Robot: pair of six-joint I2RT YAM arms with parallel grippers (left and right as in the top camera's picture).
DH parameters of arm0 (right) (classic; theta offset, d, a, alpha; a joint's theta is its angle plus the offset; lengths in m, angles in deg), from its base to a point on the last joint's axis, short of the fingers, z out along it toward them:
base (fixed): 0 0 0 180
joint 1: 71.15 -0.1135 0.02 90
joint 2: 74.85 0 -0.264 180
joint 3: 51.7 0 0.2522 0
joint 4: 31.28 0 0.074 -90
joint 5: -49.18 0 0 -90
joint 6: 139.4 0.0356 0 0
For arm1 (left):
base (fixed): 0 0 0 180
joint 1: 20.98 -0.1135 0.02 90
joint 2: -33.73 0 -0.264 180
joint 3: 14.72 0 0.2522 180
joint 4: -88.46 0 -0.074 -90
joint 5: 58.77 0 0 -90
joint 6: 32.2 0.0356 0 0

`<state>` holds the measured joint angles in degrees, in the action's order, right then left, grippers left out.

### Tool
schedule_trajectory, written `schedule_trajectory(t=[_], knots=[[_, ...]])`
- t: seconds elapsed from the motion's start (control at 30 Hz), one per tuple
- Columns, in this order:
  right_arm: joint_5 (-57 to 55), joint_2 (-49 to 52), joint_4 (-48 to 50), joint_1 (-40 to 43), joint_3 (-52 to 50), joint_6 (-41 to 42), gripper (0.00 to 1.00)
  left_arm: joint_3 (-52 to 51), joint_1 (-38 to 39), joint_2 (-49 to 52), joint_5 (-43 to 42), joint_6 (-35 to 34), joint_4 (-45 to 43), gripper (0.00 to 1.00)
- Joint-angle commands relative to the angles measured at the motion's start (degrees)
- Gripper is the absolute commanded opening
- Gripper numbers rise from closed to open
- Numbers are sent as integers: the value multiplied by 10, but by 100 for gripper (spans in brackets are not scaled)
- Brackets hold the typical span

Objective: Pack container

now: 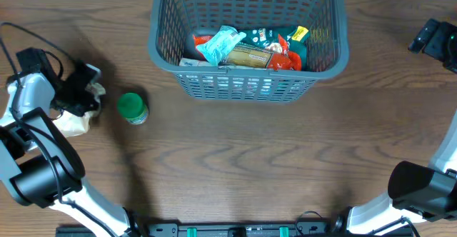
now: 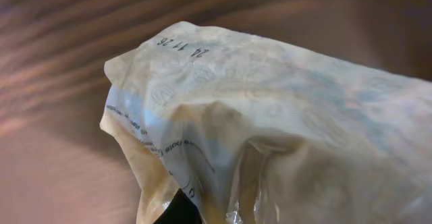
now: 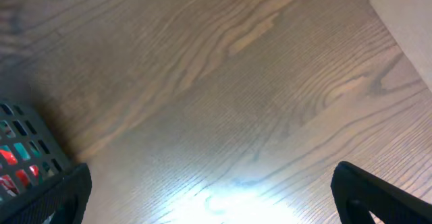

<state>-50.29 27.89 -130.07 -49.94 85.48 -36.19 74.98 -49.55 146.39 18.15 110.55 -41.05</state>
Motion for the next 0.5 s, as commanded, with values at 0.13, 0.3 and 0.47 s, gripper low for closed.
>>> schedule_trajectory(t=[0.13, 0.3, 0.47], knots=[[-6, 0, 0, 3, 0, 5, 99, 1, -23, 25, 32, -173, -4, 6], [-6, 0, 0, 3, 0, 5, 99, 1, -23, 25, 32, -182, -4, 6], [-6, 0, 0, 3, 0, 5, 99, 1, -24, 25, 5, -196, -19, 61]])
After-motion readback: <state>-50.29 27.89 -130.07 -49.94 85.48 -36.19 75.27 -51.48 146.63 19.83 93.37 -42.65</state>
